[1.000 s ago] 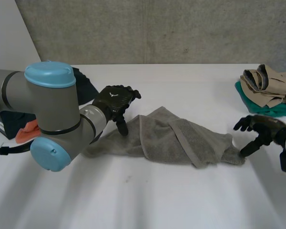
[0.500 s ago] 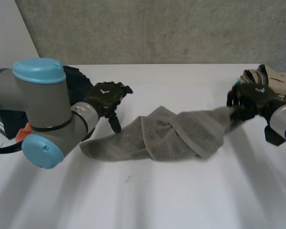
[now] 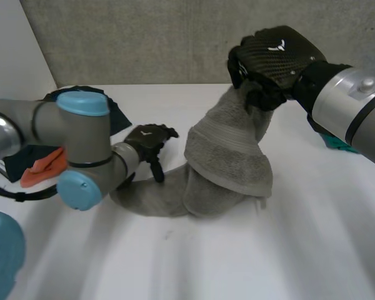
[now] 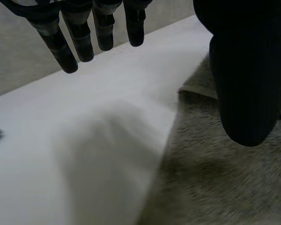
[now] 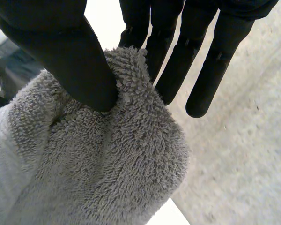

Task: Fold the laundry.

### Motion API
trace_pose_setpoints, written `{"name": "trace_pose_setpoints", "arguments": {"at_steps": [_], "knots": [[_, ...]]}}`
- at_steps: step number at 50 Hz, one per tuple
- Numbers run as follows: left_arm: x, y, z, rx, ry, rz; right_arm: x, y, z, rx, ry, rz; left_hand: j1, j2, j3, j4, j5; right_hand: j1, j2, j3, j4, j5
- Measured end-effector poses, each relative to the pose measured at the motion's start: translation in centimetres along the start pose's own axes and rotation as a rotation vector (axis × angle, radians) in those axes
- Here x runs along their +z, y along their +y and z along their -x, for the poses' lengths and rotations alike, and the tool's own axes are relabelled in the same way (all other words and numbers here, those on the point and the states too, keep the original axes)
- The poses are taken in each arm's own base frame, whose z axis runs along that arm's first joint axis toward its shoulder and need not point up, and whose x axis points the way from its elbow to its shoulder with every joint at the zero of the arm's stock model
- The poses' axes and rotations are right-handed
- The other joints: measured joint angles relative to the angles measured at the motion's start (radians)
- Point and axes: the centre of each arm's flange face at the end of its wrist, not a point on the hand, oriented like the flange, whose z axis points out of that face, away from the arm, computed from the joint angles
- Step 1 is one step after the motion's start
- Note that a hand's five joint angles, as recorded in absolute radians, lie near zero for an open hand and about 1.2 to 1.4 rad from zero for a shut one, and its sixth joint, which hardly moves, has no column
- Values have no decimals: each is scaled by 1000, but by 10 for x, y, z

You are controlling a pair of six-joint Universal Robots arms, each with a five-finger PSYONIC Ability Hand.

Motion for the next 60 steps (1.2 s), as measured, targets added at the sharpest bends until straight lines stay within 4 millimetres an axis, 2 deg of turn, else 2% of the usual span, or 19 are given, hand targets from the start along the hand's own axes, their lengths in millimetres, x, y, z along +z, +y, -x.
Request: {"name": "trace_pose_setpoints", "arguments": {"at_steps": [6,10,12,14,16,17,20,22,25,28,31,34,38,42,47,53,55,56,60], "knots": [[8,6,-31,-23,86,52,-3,-19,7,21,-15,-57,0,0,0,0,0,0,0,0,0,0],[7,11,-48,-50,151,97,-3,-23,6,35,-8,-73,0,0,0,0,0,0,0,0,0,0],[5,15,-61,-77,206,134,-2,-23,2,48,5,-82,112,96,85,106,87,0,0,0,0,0],[3,16,-67,-99,234,157,1,-21,-2,56,23,-85,333,307,295,300,279,0,0,0,0,0],[2,15,-69,-124,249,176,5,-16,-10,63,49,-83,802,703,685,714,684,0,0,0,0,0],[1,14,-69,-132,250,181,6,-14,-13,65,61,-82,906,848,813,840,809,0,0,0,0,0],[1,6,-62,-161,225,175,11,-6,-23,70,101,-73,937,949,922,952,898,0,0,0,0,5],[-2,-21,-36,-216,135,119,20,11,-43,77,184,-45,937,977,962,990,904,0,0,0,1,15],[-11,-49,-14,-251,59,53,24,24,-57,84,250,-17,937,977,962,990,904,0,0,0,1,15],[-42,-92,9,-271,-17,-45,27,47,-78,104,355,45,937,977,962,990,904,0,0,0,1,15],[-76,-117,12,-255,-37,-94,27,67,-91,126,414,100,937,978,963,990,904,0,0,0,1,15],[-105,-125,4,-213,-27,-105,29,90,-99,152,443,162,937,980,969,990,904,0,0,0,1,15],[-121,-112,-12,-134,3,-71,37,120,-105,181,447,225,937,982,970,990,904,11,0,0,1,15],[-116,-83,-27,-46,23,-14,54,155,-108,210,438,270,937,983,970,993,904,19,7,2,2,15],[-88,-46,-38,28,0,34,84,195,-109,238,441,277,937,983,970,994,904,29,7,2,3,15],[-54,-21,-44,48,-44,60,120,227,-107,242,478,185,937,983,970,994,904,26,1,-5,-6,10],[-48,-18,-46,47,-48,66,128,234,-106,239,492,154,937,983,970,994,904,-138,-186,-171,-170,-144],[-44,-17,-47,43,-49,69,136,240,-105,233,507,123,937,983,970,994,908,-403,-438,-433,-427,-407],[-43,-23,-50,20,-49,69,149,249,-102,206,552,70,937,983,970,994,921,-854,-936,-932,-932,-894]]}}
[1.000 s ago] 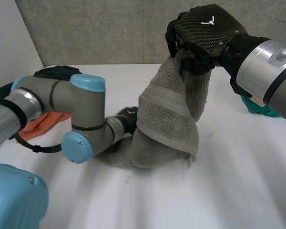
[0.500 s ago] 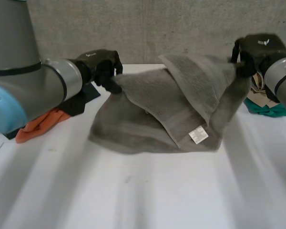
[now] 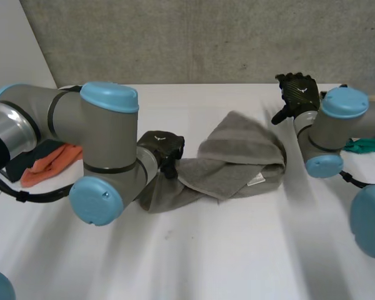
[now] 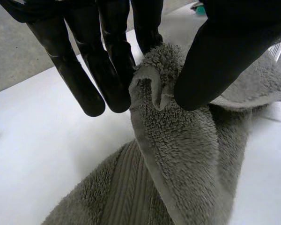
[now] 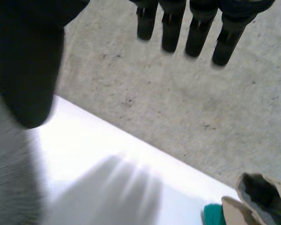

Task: Fold the laundry.

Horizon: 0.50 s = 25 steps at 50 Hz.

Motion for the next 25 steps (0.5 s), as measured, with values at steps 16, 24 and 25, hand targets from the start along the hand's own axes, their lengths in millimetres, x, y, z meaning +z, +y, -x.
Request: {"name": "trace_pose_setpoints", "arguments": {"at_steps": [16,24,25], "knots": [[-33,-51,13,-76,3,-92,-89,-108,-35,-19,27,323,0,0,0,0,0,17,21,-1,-7,15],[-36,-51,4,-63,31,-96,-161,-77,-3,168,-187,541,0,0,0,0,0,175,158,151,143,172],[-36,-51,3,-62,33,-94,-165,-72,2,191,-202,545,0,0,0,0,0,175,159,151,145,174]]}}
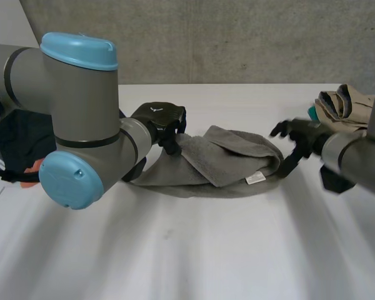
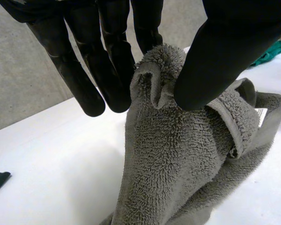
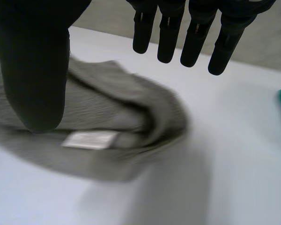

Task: Fold the laundry.

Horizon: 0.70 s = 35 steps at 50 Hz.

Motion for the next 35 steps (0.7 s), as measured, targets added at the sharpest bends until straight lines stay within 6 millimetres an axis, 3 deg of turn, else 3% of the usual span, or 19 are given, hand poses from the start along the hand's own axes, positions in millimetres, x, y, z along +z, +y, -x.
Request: {"name": "trace_pose_setpoints", "arguments": {"at_steps": [5,10,19,22,27,30,32,33,34,35], "knots": [[1,5,-2,2,3,15,9,30,23,99,-81,-37,0,0,0,0,0,24,23,23,25,24],[3,9,-2,0,1,29,28,45,42,151,-102,-104,0,0,0,0,0,107,118,107,110,101],[9,16,1,-5,-8,46,61,58,50,138,-2,-157,0,0,0,0,0,583,603,589,585,566],[11,18,2,-8,-10,51,64,58,51,129,18,-163,0,0,0,0,0,709,777,754,757,723],[14,21,3,-17,-11,59,60,48,52,109,21,-184,0,0,0,0,0,709,785,772,785,735],[15,23,3,-28,-7,63,50,31,52,65,5,-216,-5,-8,-8,-9,-3,709,785,772,786,740],[15,23,3,-31,-3,64,45,22,50,33,-1,-231,-265,-287,-282,-270,-223,709,785,772,786,740],[15,23,3,-32,-2,64,43,20,50,25,-1,-234,-265,-287,-282,-270,-223,709,785,773,786,740],[15,23,3,-33,2,64,38,11,48,-12,-5,-250,-604,-585,-554,-569,-518,709,785,773,786,740],[15,23,3,-33,4,64,37,7,48,-26,-5,-256,-604,-585,-554,-569,-518,709,785,774,786,740]]}}
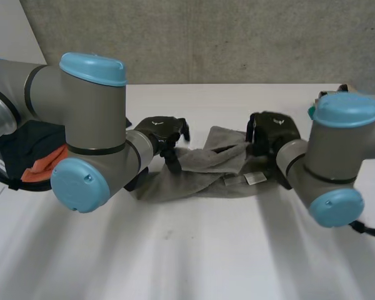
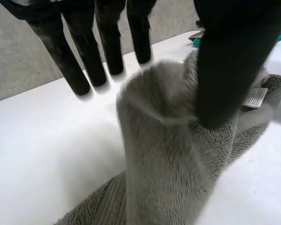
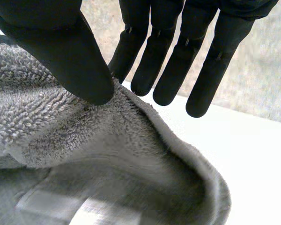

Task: Fold the laundry.

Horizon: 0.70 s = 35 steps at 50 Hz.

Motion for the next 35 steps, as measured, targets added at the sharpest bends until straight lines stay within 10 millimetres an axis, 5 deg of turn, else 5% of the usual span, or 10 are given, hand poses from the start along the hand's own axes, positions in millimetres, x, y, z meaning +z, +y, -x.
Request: {"name": "trace_pose_setpoints", "arguments": {"at_steps": [1,4,12,19,27,35], "knots": [[-1,0,0,0,1,1,-1,-5,-1,-23,-3,-7,-259,-244,-265,-269,-265,0,0,2,0,0],[-4,-3,8,-3,-19,1,-6,-21,-4,-114,-9,-22,-350,-390,-415,-414,-401,0,0,4,0,0],[-14,-5,55,-17,-127,10,-19,-51,0,-269,-29,-38,-350,-404,-426,-430,-406,0,0,4,0,0],[-12,21,87,56,-75,51,-28,-73,10,-333,-69,-71,-252,-318,-354,-340,-337,0,0,4,1,0],[6,63,95,166,30,107,-31,-85,13,-347,-77,-88,-30,-98,-127,-114,-115,0,0,4,1,0],[23,81,89,244,51,115,-30,-84,10,-341,-73,-76,-14,-77,-106,-91,-91,0,0,4,2,0]]}}
